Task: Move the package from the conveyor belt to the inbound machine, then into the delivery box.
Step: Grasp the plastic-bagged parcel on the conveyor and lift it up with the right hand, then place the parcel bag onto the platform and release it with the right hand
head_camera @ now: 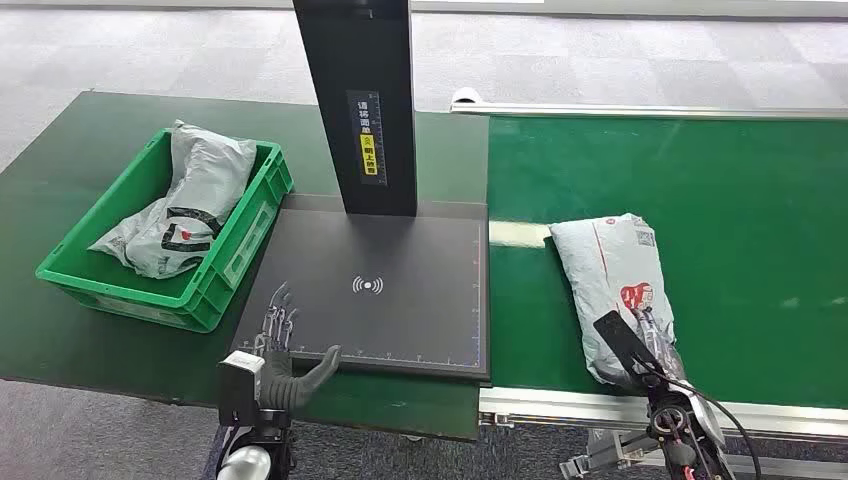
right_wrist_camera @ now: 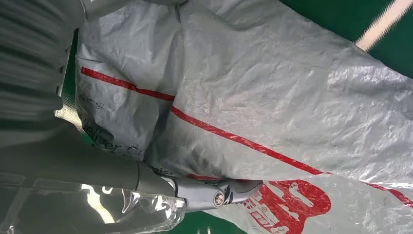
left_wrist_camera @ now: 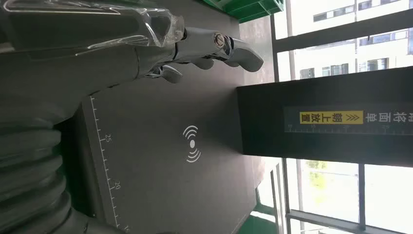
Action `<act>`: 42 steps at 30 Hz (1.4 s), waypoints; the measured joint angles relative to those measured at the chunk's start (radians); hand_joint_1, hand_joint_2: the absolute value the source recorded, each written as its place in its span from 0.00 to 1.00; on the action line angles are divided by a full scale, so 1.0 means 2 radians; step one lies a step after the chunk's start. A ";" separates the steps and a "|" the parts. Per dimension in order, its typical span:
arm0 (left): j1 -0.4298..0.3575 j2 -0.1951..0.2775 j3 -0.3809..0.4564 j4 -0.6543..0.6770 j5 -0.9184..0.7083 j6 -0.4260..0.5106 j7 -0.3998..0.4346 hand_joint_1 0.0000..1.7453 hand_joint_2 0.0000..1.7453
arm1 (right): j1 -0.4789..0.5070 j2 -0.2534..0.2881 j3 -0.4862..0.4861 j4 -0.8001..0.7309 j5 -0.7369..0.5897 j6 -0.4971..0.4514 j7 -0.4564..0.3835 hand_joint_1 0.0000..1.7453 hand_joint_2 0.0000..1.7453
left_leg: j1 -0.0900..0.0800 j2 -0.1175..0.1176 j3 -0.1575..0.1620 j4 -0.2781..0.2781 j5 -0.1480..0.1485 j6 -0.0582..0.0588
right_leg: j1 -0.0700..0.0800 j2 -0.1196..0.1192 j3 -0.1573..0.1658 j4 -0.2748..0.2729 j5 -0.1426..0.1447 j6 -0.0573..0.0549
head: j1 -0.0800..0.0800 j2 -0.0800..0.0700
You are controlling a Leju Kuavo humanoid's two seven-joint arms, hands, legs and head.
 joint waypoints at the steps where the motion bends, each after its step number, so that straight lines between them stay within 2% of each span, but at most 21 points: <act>1: 0.000 0.000 0.000 0.000 0.000 0.000 0.000 0.00 1.00 | 0.001 0.000 0.002 -0.001 -0.001 0.001 0.000 0.94 1.00 | 0.000 0.000 0.000 0.000 0.000 0.000 | 0.000 0.000 0.000 0.000 0.000 0.000 | 0.000 0.000; 3: 0.001 0.000 0.000 0.000 0.000 0.002 0.000 0.00 1.00 | 0.004 0.002 0.006 -0.004 -0.004 0.004 0.001 1.00 1.00 | 0.000 0.000 0.001 0.000 0.000 0.000 | 0.000 0.000 0.001 0.000 0.000 0.000 | 0.000 0.000; 9: 0.006 0.001 0.000 -0.002 0.008 0.013 -0.001 0.00 1.00 | 0.002 0.004 0.029 -0.016 -0.031 0.017 -0.007 1.00 1.00 | 0.000 0.002 0.002 0.000 0.000 0.000 | 0.000 0.001 0.002 0.000 0.000 0.000 | 0.000 0.000; 12: 0.009 0.002 0.001 -0.007 0.009 0.016 -0.001 0.00 1.00 | 0.004 0.004 0.043 -0.030 -0.048 0.006 -0.011 1.00 1.00 | 0.000 0.002 0.002 0.000 0.000 0.000 | 0.000 0.001 0.002 0.000 0.000 0.000 | 0.000 0.000; 17: 0.013 0.001 0.001 -0.013 0.008 0.017 -0.001 0.00 1.00 | 0.026 0.003 0.060 -0.095 -0.077 -0.019 -0.010 1.00 1.00 | 0.000 0.000 0.001 0.000 0.000 0.000 | 0.000 0.000 0.001 0.000 0.000 0.000 | 0.000 0.000; 22: 0.013 0.001 0.002 -0.018 0.007 0.027 -0.010 0.00 1.00 | 0.033 -0.010 0.060 -0.173 -0.103 -0.042 -0.030 1.00 1.00 | -0.001 -0.001 0.000 0.000 0.000 0.000 | 0.000 0.000 0.000 0.000 0.000 0.000 | 0.000 0.000; 27: 0.014 0.002 0.005 -0.025 0.007 0.030 -0.013 0.00 1.00 | 0.036 -0.019 0.060 -0.237 -0.110 -0.041 -0.030 1.00 1.00 | -0.001 -0.001 -0.001 0.000 0.000 0.000 | -0.001 -0.001 -0.001 0.000 0.000 0.000 | 0.000 0.000; 38: 0.015 0.003 0.008 -0.030 0.007 0.030 -0.014 0.00 1.00 | 0.044 -0.023 0.060 -0.277 -0.110 -0.041 -0.029 1.00 1.00 | -0.001 -0.001 -0.001 0.000 0.000 0.000 | -0.001 -0.001 -0.001 0.000 0.000 0.000 | 0.000 0.000; 42: 0.016 0.003 0.010 -0.034 0.006 0.039 -0.022 0.00 1.00 | 0.044 -0.025 0.061 -0.290 -0.112 -0.043 -0.045 1.00 1.00 | -0.001 -0.001 -0.002 0.000 0.000 0.000 | -0.001 -0.001 -0.001 0.000 0.000 0.000 | 0.000 0.000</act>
